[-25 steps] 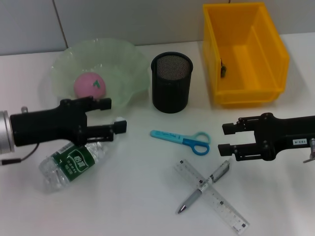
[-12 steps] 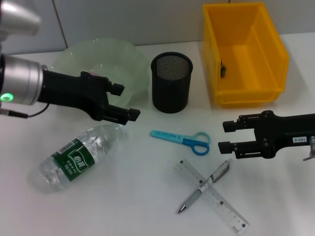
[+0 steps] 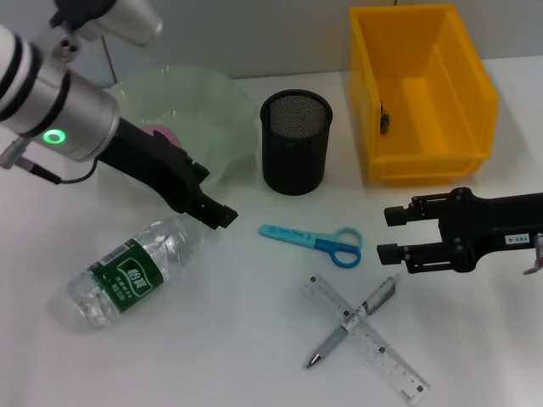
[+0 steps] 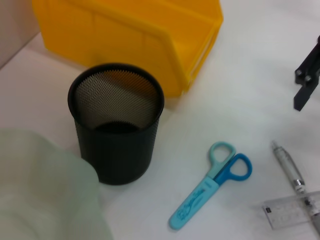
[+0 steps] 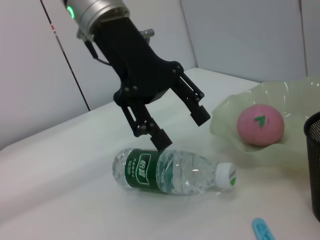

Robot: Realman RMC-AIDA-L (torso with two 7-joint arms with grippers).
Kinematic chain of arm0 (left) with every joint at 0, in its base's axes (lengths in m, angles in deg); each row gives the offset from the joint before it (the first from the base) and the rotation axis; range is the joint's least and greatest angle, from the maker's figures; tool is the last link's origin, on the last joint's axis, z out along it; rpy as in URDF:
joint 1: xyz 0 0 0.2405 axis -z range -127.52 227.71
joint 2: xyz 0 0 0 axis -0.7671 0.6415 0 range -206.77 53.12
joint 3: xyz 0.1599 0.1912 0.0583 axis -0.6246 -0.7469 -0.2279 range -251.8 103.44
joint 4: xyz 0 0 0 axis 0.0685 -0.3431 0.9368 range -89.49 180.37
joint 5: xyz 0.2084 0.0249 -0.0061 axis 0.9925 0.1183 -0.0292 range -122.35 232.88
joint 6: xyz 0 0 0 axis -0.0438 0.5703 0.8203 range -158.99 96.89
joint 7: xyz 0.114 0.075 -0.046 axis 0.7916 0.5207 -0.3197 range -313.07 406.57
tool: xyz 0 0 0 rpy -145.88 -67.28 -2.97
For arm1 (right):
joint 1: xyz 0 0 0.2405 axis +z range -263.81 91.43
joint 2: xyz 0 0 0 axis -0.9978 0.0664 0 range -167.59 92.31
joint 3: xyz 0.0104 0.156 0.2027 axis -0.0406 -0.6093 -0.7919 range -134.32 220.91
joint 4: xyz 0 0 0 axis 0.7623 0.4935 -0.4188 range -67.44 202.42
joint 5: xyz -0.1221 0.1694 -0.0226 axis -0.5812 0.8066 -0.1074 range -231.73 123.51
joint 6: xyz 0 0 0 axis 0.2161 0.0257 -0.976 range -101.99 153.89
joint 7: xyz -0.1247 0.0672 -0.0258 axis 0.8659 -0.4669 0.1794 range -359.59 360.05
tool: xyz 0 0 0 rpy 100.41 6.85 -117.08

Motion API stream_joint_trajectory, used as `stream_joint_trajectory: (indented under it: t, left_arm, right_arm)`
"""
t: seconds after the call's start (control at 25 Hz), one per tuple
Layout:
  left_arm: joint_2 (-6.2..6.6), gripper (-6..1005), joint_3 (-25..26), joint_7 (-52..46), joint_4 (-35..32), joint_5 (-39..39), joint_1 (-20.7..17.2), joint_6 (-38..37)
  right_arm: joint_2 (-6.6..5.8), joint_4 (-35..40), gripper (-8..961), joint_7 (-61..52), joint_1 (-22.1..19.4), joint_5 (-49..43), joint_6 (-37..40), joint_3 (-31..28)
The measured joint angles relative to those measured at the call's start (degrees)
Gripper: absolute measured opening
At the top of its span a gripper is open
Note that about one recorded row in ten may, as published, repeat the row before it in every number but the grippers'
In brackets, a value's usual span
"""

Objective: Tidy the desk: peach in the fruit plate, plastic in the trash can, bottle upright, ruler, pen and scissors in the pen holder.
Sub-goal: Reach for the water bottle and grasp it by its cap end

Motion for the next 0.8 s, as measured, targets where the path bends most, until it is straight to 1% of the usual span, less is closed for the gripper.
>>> stream_joint_trajectory:
  t: [0.2,0.48,0.8]
  left_arm:
    - [-0.21,835,-3.49,-5.49,0.09,4.73,2.63,0.42]
    - [-0.42,834,-9.51,-11.92,0.54,8.42,4.60,1.18]
    - [-0.54,834,-10.90,-15.68,0.86,9.99,4.80,2.16]
  right_arm:
    - [0.13,0.04,668,0.35,0.19,-1.65,-0.97,0.03]
    - [0.22,-0.05,669,1.18,0.20,-1.96,-0.96,0.08]
    - [0.32,-0.14,669,2.08,0.25,-2.12,-0.38,0.08]
